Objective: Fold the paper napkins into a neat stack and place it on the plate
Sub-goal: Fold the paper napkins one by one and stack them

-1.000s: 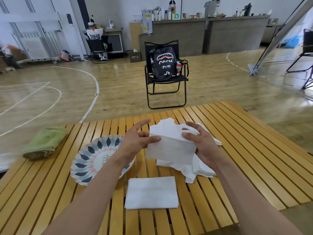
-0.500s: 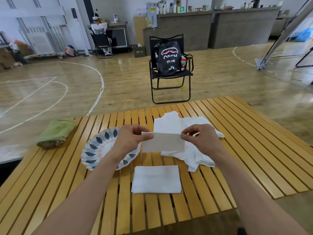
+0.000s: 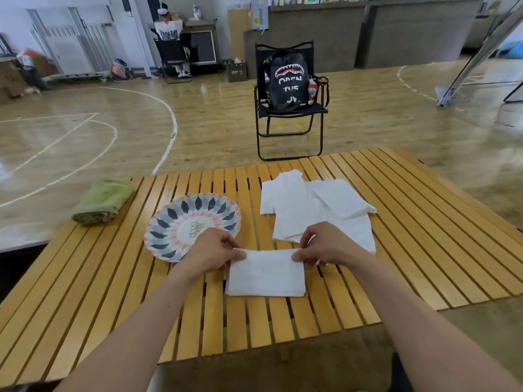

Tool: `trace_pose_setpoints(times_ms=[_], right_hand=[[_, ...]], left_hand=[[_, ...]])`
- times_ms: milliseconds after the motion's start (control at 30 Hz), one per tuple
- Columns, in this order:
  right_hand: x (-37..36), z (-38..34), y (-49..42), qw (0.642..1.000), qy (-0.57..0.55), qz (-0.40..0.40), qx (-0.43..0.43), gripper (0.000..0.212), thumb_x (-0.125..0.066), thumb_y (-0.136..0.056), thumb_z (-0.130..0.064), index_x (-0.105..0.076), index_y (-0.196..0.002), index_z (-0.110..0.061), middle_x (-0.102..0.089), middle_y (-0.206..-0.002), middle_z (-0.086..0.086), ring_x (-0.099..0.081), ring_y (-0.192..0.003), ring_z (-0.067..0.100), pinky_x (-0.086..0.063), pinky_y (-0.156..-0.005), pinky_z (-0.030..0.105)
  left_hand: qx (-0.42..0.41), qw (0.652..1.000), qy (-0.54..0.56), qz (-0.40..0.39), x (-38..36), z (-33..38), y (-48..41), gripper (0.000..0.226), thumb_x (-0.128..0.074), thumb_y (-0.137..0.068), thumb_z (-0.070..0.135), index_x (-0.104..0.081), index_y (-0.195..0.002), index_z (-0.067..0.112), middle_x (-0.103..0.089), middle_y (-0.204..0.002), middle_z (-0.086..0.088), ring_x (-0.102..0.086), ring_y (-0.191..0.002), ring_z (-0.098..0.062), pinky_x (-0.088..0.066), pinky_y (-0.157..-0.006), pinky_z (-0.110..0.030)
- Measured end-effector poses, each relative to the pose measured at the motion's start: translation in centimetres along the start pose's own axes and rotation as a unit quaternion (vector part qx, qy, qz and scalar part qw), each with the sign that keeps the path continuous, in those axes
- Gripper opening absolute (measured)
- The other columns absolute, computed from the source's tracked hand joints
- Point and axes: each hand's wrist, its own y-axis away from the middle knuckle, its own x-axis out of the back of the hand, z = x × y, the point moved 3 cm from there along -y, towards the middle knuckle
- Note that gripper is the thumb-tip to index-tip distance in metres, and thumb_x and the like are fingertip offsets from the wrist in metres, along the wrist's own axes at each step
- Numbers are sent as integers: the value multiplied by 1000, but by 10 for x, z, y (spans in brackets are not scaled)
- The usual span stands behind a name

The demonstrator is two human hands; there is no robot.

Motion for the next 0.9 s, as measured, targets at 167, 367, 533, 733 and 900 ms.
trace_pose_setpoints(times_ms=[167, 367, 533, 733, 900], right_hand=[[-11, -2, -8, 991, 126, 40, 0, 37, -89, -68, -27, -61, -89, -15, -72, -61, -1, -67, -52, 10, -54, -60, 27], [-5, -8, -17, 972, 220, 77, -9, 38, -87, -66, -48, -58, -76, -25, -67, -78, -7, -61, -73, 10, -48, -64, 27], [23, 1, -34, 942, 93, 322, -30, 40, -71, -78, -56, -64, -102, -24, -69, -92, -7, -65, -93, 16, -43, -69, 30], [20, 18, -58, 953, 63, 294, -39, 35, -72, -84, -40, -70, -113, -21, -71, -108, -5, -65, -103, 17, -50, -76, 30], [31, 19, -64, 962, 6, 273, 19, 14, -71, -85, -26, -72, -99, -21, -66, -87, -13, -65, -90, 12, -46, -67, 21]], left_hand=[[-29, 979, -192, 65, -12, 6, 1, 24, -84, -71, 39, -68, -84, 27, -68, -80, 10, -64, -72, -4, -56, -69, -27], [-50, 928, -349, 119, -9, 23, -2, 39, -79, -70, 55, -64, -96, 31, -64, -93, 12, -56, -85, -9, -42, -70, -26], [-124, 973, -149, 127, -4, 42, -34, 24, -79, -78, 41, -67, -96, 30, -62, -83, 18, -60, -81, -2, -50, -70, -22], [-196, 978, -34, 64, -25, 76, -96, 31, -70, -91, 28, -63, -122, 29, -63, -123, 9, -60, -102, -5, -48, -87, -25], [-275, 950, -144, 9, -43, 104, -120, 53, -62, -97, 21, -44, -144, 38, -26, -161, 6, -17, -150, -17, -26, -118, -41]])
